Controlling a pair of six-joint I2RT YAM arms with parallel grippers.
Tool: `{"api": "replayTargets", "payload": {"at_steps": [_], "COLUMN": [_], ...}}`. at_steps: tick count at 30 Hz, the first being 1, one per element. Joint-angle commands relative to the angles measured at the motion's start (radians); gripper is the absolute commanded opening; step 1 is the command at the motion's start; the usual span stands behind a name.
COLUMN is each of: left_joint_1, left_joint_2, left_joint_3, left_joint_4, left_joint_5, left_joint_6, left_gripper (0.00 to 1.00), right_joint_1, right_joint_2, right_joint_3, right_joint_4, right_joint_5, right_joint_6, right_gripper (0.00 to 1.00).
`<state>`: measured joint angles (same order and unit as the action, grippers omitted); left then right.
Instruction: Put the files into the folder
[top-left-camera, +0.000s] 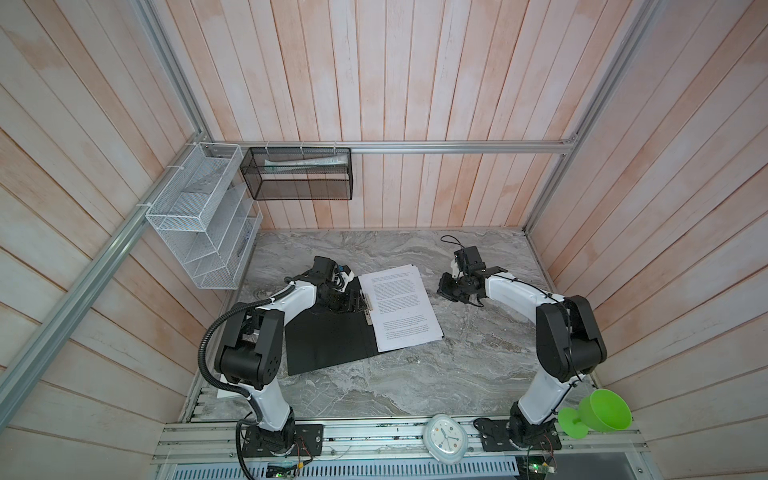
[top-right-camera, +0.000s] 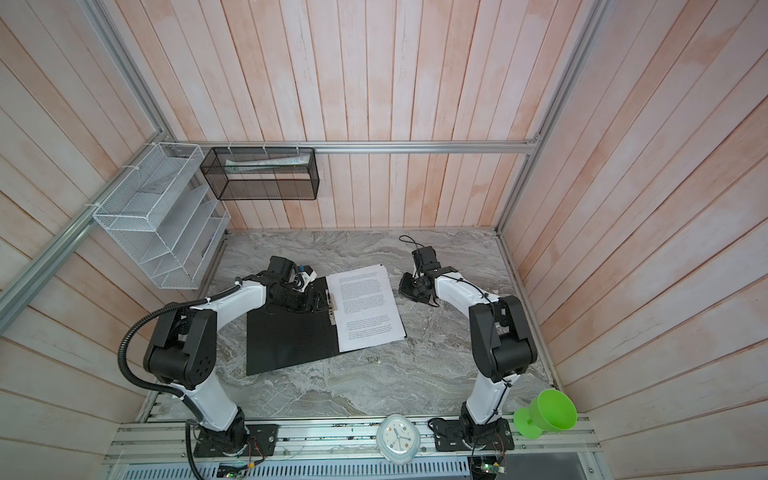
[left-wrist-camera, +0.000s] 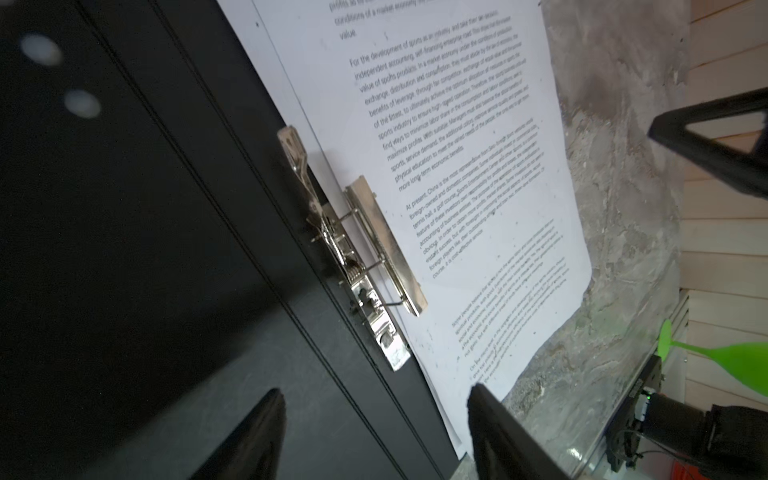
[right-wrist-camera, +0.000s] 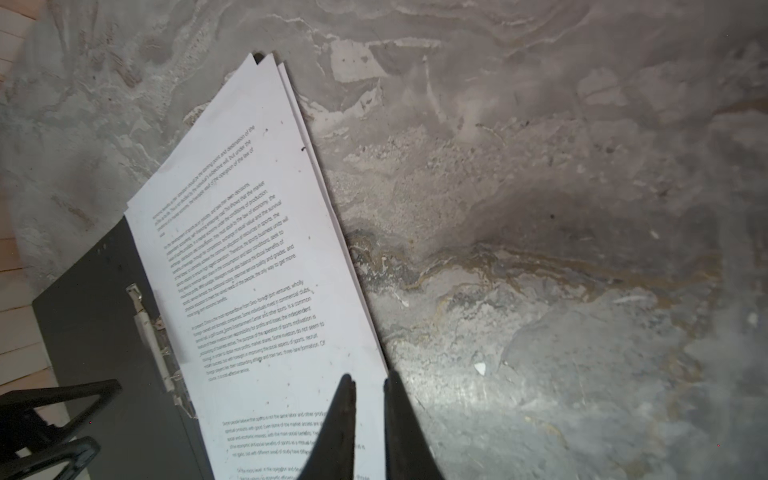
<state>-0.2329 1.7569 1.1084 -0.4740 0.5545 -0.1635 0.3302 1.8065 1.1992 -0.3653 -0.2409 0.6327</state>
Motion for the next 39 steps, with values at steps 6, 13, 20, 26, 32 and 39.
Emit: {"api": "replayTargets", "payload": {"at_steps": [6, 13, 20, 26, 32, 39], "left_joint_1": [0.029, 0.029, 0.029, 0.029, 0.031, 0.038], "left_joint_2": [0.033, 0.079, 0.102, 0.120, 0.140, 0.154], "left_joint_3": [0.027, 0.043, 0.036, 0.045, 0.047, 0.058], "left_joint_4": [0.085, 0.088, 0.084, 0.100, 0.115, 0.116], "left_joint_5": [0.129, 0.162, 0.169, 0.151, 0.149, 0.159], "left_joint_6": [-0.054, -0.055, -0.054, -0.031, -0.029, -0.028], "left_gripper": [0.69, 0.69, 0.69, 0.69, 0.69, 0.69], "right_joint_1": [-0.016, -0.013, -0.003, 0.047, 0.091, 0.112], "right_joint_2": [0.126, 0.215, 0.261, 0.314, 0.349, 0.334], "right_joint_3": [0.082, 0.139, 0.169, 0.253, 0.315, 0.339], "right_joint_4": [0.041, 0.028, 0.016, -0.048, -0.095, -0.169], "right_joint_5": [0.002, 0.025, 0.020, 0.033, 0.041, 0.153], "right_joint_6": [-0.050, -0.073, -0.094, -0.141, -0.165, -0.174], "right_gripper": [0.14, 0.13, 0.13, 0.13, 0.13, 0.14]}}
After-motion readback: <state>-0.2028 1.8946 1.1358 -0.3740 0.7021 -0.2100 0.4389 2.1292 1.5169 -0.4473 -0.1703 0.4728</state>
